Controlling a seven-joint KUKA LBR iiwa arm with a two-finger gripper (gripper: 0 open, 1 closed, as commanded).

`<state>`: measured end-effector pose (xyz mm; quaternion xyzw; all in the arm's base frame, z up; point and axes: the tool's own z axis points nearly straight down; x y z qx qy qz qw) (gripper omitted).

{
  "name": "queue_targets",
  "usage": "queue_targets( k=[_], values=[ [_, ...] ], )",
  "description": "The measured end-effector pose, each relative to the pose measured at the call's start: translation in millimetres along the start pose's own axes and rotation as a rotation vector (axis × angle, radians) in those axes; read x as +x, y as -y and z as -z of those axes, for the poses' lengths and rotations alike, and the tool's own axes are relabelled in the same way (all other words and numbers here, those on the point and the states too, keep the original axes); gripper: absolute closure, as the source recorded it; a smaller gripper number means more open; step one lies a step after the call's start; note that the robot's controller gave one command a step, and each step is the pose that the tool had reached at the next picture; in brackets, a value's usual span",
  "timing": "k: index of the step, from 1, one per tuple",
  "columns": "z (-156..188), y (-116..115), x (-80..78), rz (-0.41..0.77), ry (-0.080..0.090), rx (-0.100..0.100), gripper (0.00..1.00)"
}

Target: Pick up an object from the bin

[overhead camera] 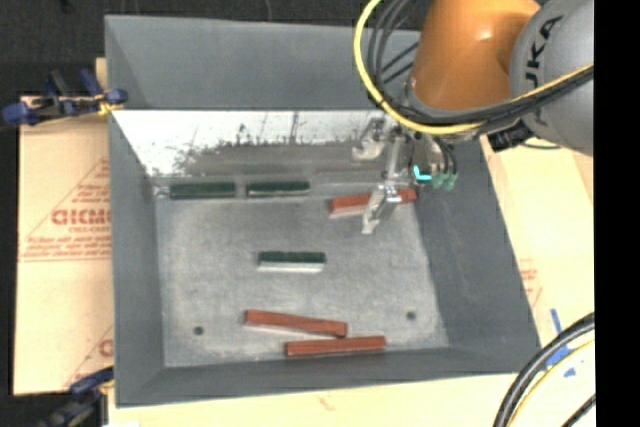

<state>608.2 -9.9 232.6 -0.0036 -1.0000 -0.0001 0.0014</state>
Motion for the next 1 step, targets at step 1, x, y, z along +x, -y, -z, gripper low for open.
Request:
queue_targets(
  k=[1],
  values=[
    [4.6, 0.1, -1.4, 0.0, 0.008, 0.0, 0.0]
  ],
)
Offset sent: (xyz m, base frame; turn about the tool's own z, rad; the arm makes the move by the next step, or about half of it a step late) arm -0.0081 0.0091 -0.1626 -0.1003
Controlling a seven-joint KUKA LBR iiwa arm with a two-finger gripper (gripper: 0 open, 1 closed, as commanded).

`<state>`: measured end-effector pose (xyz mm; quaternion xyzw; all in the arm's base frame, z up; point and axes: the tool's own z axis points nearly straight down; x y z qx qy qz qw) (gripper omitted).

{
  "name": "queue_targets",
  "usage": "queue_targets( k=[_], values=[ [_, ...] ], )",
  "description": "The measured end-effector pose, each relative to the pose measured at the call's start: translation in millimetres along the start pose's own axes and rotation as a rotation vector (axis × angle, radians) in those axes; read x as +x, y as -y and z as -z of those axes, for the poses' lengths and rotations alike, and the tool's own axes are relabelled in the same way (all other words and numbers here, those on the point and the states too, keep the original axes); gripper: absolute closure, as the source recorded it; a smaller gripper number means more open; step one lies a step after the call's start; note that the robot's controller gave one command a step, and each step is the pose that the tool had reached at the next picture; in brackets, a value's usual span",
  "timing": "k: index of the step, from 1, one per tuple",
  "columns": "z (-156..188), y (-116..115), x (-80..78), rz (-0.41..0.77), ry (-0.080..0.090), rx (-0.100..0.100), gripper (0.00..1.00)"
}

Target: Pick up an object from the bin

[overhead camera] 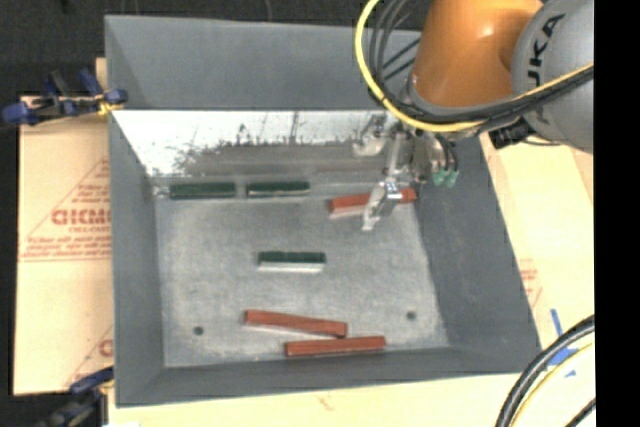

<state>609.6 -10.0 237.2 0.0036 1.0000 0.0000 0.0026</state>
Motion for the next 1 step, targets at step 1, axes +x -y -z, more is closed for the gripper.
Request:
queue_targets(
  k=[1],
  values=[
    [-46.7, -2.1, 1.3, 0.033, 0.007, 0.001, 0.0]
  ],
)
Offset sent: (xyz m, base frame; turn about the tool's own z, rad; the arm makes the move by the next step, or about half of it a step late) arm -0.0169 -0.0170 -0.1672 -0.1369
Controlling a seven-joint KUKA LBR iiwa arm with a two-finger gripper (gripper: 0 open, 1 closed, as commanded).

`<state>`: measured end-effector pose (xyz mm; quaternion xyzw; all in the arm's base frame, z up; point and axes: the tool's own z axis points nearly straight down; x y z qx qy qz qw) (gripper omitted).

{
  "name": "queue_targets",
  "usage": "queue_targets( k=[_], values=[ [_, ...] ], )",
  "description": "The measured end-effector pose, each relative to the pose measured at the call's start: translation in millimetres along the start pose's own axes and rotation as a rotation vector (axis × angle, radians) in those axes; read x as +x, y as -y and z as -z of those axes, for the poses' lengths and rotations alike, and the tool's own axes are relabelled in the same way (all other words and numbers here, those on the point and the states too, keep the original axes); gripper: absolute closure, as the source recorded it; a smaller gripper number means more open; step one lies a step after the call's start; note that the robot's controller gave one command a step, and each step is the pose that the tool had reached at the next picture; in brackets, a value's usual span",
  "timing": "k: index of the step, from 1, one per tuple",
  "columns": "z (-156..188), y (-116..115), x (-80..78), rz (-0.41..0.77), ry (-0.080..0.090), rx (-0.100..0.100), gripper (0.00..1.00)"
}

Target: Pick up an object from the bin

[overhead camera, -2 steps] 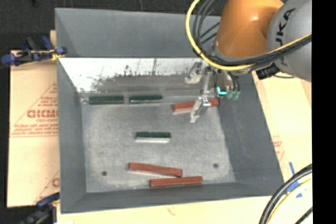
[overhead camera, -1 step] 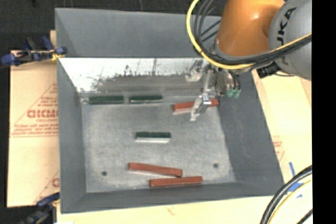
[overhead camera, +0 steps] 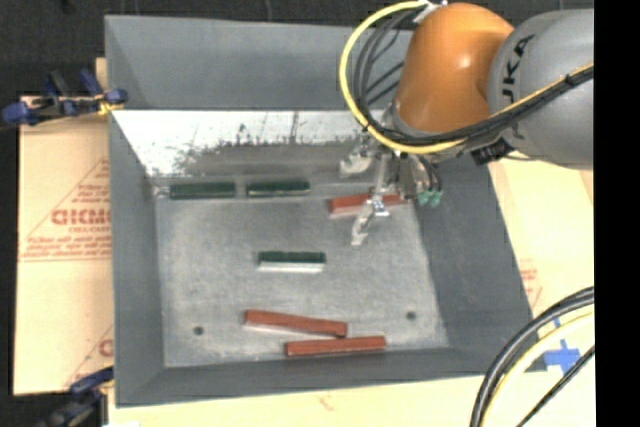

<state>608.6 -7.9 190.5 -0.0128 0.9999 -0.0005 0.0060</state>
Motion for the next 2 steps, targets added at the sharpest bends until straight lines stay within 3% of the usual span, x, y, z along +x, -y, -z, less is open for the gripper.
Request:
queue_targets(
  k=[1, 2],
  values=[
    [-69, 9, 8.6, 0.06, -0.004, -0.001, 0.0],
    [-111, -34, -5.2, 0.139, -0.019, 0.002, 1.0]
  ],
)
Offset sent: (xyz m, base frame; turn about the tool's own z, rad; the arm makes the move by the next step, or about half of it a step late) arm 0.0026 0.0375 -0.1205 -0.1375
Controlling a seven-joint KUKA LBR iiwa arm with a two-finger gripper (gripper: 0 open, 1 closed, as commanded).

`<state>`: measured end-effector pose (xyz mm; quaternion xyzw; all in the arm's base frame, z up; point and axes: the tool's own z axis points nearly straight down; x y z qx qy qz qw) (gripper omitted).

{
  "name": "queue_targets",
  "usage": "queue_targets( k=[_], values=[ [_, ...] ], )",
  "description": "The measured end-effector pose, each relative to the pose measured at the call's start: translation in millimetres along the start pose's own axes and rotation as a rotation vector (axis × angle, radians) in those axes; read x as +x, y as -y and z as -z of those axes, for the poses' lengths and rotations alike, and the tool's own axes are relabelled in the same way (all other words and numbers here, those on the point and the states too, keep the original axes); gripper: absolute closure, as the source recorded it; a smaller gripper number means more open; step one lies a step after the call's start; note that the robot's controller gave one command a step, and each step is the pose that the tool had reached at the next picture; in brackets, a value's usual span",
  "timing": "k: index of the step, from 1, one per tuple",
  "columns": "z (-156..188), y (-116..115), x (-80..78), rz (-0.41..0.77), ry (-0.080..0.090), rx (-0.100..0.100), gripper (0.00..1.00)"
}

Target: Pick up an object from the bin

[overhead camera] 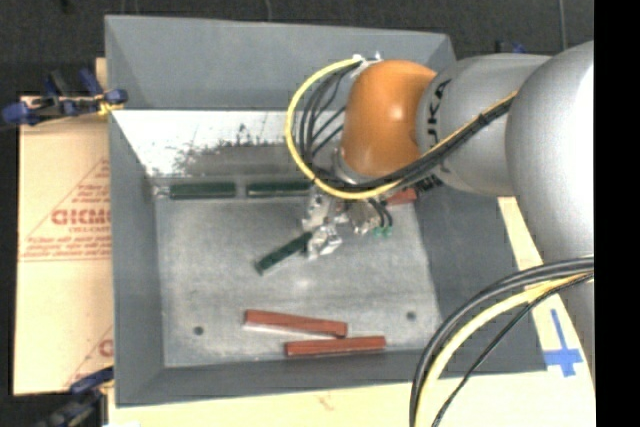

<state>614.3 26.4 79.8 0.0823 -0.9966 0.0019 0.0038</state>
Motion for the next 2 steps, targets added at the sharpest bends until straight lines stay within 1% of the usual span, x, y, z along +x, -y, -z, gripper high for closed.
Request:
queue_targets(
  k=[1, 2],
  values=[
    [0, 0, -0.3, 0.0, 0.001, 0.0, 1.0],
    [136, -8, -21.4, 0.012, 0.014, -0.002, 1.0]
  ],
)
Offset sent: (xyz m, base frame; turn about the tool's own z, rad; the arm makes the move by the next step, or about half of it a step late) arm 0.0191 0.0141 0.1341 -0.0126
